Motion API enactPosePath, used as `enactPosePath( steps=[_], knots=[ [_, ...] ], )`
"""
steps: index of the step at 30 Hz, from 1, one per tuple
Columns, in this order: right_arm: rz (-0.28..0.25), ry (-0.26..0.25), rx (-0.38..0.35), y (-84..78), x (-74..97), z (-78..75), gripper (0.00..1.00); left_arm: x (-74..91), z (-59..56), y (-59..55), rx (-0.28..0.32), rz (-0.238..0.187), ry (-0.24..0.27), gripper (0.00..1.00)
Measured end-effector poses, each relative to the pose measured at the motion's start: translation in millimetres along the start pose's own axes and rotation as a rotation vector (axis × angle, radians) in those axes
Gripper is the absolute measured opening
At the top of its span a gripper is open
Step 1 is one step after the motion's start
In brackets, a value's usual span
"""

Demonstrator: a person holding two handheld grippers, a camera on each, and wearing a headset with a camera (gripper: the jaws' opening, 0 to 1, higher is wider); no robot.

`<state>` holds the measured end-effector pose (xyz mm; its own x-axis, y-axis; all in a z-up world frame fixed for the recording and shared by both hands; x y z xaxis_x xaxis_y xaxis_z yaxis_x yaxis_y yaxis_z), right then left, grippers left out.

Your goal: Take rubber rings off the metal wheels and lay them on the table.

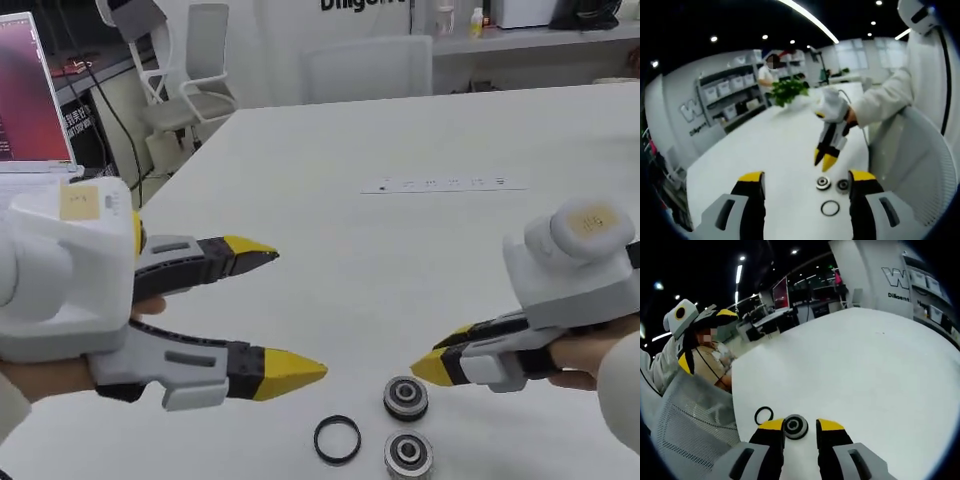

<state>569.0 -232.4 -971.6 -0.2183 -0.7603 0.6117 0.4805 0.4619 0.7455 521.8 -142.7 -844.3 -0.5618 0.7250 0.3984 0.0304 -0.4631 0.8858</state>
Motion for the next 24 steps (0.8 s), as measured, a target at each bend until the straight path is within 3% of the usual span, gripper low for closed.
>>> enactPosePath(
  steps=[9, 20, 24],
  knots=[
    [0.045, 0.016, 0.036, -16.1, -1.6, -3.3, 0.23, -30.8, 0.1, 14.7, -0.038, -0.025, -0.073, 0.67],
    [0.075, 0.049, 0.111, -27.8, -10.1, -1.5, 0.24, -67.9, -9.0, 17.3, -0.046, -0.038, -0.154, 0.66],
    [0.086, 0.056, 0.142, -31.2, -13.5, 2.1, 0.25, -81.9, -11.9, 10.8, -0.039, -0.039, -0.166, 0.65]
  ],
)
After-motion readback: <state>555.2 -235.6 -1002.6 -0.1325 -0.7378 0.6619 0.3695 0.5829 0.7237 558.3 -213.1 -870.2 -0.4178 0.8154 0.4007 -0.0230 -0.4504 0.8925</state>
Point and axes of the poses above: the centre of the closed fingertips' face, and the gripper's own axes: x roughly backward along the fingers, z roughly to its left, y roughly out of its top, the point moved 1 cm from there along x, roughly backward along the fingers
